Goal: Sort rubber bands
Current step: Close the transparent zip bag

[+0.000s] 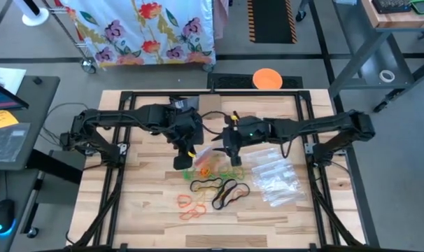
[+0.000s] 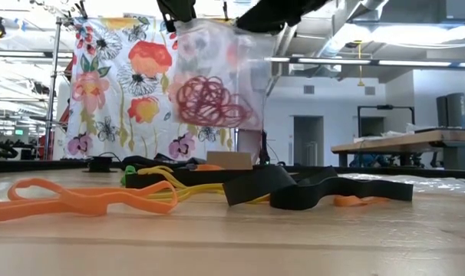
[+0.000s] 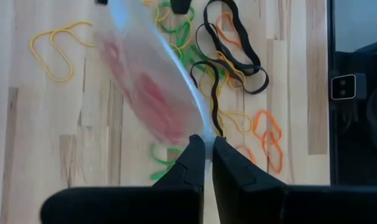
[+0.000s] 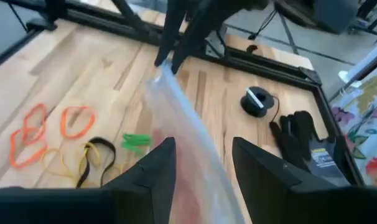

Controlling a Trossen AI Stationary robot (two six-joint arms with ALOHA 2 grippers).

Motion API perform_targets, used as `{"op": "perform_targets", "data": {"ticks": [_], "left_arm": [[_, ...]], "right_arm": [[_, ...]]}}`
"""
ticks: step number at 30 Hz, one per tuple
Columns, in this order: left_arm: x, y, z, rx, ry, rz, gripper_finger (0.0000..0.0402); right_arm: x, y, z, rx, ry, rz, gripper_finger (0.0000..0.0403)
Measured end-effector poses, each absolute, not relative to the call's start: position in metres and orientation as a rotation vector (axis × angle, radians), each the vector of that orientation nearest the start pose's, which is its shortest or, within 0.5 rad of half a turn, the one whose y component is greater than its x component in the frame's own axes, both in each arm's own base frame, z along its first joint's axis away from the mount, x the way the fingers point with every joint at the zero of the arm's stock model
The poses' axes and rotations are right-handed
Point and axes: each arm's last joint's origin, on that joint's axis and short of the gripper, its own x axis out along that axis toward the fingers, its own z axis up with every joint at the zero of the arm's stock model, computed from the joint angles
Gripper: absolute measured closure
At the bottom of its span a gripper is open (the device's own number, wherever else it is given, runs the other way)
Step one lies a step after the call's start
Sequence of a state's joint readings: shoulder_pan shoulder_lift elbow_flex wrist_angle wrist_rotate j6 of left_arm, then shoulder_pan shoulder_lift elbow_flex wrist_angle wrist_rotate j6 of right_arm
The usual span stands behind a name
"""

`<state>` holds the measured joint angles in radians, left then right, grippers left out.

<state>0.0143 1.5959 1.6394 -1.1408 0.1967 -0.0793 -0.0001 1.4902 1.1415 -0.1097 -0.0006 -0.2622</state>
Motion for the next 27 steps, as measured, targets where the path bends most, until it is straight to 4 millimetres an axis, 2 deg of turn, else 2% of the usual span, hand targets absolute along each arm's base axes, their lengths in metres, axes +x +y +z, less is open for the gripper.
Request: {"op": "perform_targets", "data": {"ticks": [5,12,20,27], "left_arm": [[0.3127,-0.0012,0.3525,-0.18,1.098,-0.125,0.04],[0.313,-0.0005,0.3525,-0.168,1.096,-0.104,0.04],[0.3136,0.0001,0.3527,-0.173,1.09,-0.074,0.0392],[0.3214,0.0031,0.3571,-0.056,0.994,0.01,0.0313]], "right_arm": [[0.3341,-0.0008,0.2936,-0.237,0.487,0.057,0.0281],[0.3317,-0.0008,0.2898,-0.249,0.534,0.067,0.0392],[0.3316,-0.0006,0.2896,-0.231,0.537,0.062,0.0401],[0.3333,0.0014,0.2879,-0.166,0.539,0.034,0.0402]]}}
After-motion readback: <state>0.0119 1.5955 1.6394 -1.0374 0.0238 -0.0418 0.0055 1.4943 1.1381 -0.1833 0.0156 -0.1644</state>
